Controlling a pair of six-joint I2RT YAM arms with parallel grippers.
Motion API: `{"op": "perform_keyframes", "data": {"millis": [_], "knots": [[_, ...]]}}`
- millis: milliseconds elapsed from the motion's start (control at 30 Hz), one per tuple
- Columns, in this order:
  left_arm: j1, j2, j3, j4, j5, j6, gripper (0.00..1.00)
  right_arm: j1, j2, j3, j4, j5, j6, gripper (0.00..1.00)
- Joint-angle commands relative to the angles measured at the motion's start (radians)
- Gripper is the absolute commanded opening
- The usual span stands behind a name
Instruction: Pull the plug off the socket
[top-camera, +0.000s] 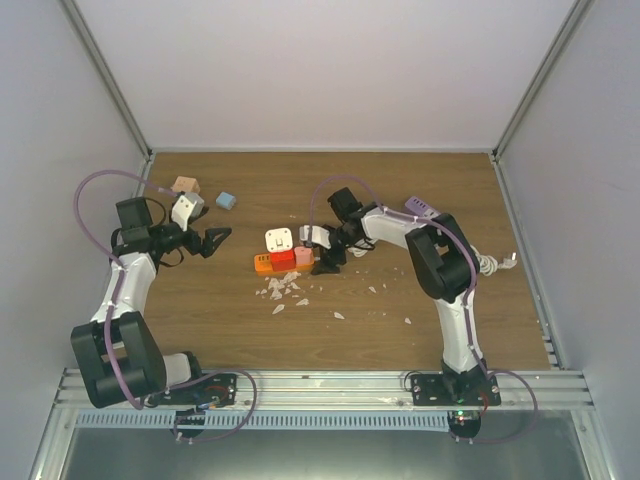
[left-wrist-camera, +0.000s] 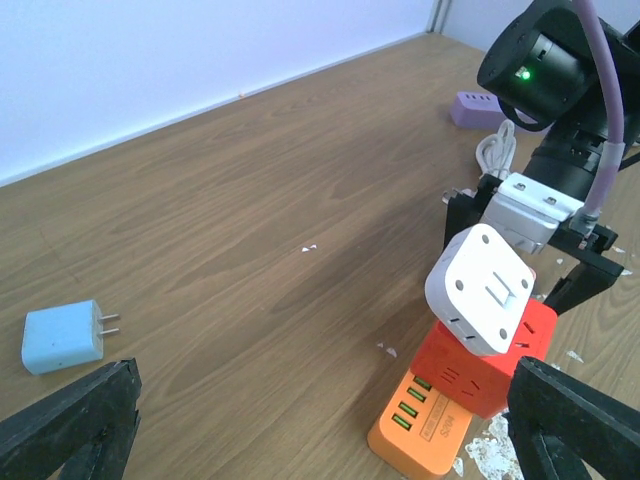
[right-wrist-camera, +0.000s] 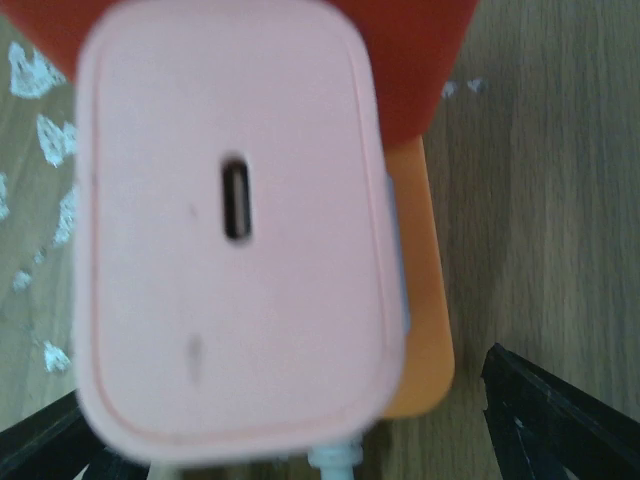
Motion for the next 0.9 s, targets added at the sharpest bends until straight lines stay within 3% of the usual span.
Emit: {"op": "perform_keyframes", "data": {"millis": [0, 367, 567, 667, 867], "knots": [[0.005, -0.027, 0.027, 0.000, -0.001, -0.021, 0.99, 0.027, 0.010, 0.015, 0.029, -0.056, 0.019, 0.85], [0.005, -0.023, 0.047, 0.037, -0.111, -0.097, 0.99, 0.043, -0.038, -0.074, 0.076, -0.068, 0.013, 0.56], [0.003, -0.089, -0.028, 0.137, -0.127, -0.085, 0.99, 0.043, -0.089, -0.166, 0.101, -0.058, -0.001, 0.44], [-0.020, -0.093, -0.017, 0.075, -0.118, -0.001, 0.99, 0.044, -0.121, -0.214, 0.117, -0.057, 0.003, 0.41], [-0.075, -0.041, 0.027, -0.056, -0.107, -0.003, 0.99, 0.044, -0.214, -0.303, 0.117, -0.056, 0.007, 0.39]]}}
